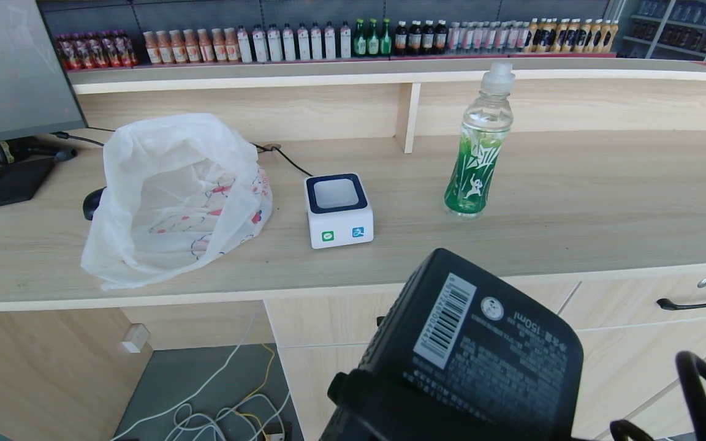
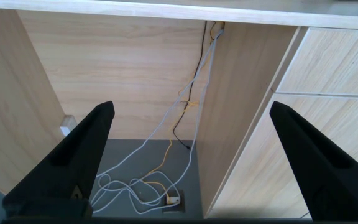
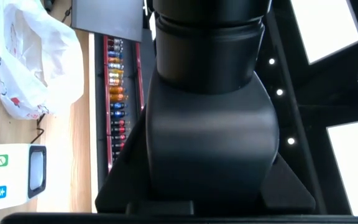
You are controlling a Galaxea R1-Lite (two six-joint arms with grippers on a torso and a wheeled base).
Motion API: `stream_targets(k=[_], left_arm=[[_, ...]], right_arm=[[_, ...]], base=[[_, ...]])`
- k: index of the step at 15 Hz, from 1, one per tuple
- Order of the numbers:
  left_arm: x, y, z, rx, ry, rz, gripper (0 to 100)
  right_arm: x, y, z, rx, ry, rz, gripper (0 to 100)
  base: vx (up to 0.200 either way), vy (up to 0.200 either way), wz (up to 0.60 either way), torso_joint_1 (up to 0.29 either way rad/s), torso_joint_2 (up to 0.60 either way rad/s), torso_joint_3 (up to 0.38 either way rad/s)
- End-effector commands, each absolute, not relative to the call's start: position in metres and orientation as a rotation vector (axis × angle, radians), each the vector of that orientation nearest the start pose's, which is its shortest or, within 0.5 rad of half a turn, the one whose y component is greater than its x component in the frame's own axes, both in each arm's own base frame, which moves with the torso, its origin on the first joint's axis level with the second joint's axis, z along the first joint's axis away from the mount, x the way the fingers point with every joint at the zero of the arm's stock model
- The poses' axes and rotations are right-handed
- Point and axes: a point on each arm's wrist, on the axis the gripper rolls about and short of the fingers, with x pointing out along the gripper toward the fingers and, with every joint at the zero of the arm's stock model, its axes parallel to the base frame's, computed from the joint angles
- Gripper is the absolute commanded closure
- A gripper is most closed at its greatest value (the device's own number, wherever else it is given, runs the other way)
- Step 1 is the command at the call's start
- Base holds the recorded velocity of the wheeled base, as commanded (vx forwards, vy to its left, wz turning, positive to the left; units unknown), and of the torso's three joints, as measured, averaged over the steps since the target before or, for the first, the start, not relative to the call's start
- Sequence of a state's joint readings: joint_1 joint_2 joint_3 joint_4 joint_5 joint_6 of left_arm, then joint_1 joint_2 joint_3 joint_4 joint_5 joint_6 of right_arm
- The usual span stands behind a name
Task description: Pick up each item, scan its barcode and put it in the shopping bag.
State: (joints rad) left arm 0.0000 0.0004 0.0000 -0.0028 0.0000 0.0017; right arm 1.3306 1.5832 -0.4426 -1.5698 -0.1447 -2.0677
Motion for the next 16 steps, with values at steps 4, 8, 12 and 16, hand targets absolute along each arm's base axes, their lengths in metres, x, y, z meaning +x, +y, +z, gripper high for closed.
stream_targets(k=[4,8,12,16], left_arm=[[-0.0228,0.0,0.0758,0.002,-0.003,0.0,0],[-0.0228,0.0,0.0758,0.002,-0.003,0.0,0],[-0.0228,0.0,0.0758,0.002,-0.003,0.0,0],[-0.0228,0.0,0.0758,0.002,-0.003,0.0,0]], right_arm=[[0.0591,0.2303,0.2144,-1.478,-1.308,0.35,100],[0.0575,0.2311,0.2141,-1.474,-1.314,0.356,100],[0.0574,0.2306,0.2141,-1.459,-1.306,0.367,100],[0.0604,0.226,0.2091,-1.283,-1.197,0.509,100]], base=[[0.0,0.0,0.0,0.0,0.0,0.0],[0.0,0.0,0.0,0.0,0.0,0.0],[0.0,0.0,0.0,0.0,0.0,0.0],[0.0,0.0,0.0,0.0,0.0,0.0]])
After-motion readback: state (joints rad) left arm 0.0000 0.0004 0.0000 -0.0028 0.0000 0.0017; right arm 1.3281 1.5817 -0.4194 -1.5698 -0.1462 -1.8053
